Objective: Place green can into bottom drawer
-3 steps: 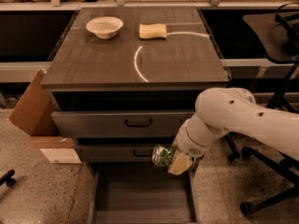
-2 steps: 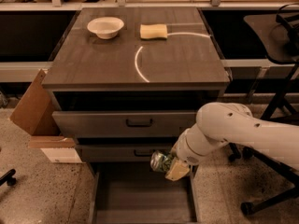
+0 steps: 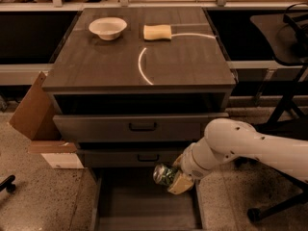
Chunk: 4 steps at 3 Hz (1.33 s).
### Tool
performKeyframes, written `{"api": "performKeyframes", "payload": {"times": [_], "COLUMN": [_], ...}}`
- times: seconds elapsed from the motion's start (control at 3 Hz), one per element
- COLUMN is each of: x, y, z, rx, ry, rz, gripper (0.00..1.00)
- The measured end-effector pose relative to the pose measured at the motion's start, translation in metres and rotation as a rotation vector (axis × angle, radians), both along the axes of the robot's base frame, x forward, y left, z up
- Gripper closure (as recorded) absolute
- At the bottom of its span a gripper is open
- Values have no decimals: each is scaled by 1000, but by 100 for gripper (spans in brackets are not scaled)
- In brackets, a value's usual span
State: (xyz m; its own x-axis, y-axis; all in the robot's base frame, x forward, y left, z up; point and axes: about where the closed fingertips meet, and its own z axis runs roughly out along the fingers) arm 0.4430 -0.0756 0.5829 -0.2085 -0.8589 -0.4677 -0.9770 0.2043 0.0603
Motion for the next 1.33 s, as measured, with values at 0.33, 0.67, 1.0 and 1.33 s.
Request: {"api": "performKeyframes", "payload": {"times": [0.33,0.67,1.0,1.33], "x": [0,-3,3,9], "y": [-9,-30,-51,-55], "z": [-25,-73,-133,-175], "rx": [-31,-57,-62,-26], "ry": [26,58,61,65], "rz": [-37,-122,-239,-292], "gripper": [100,100,100,100]}}
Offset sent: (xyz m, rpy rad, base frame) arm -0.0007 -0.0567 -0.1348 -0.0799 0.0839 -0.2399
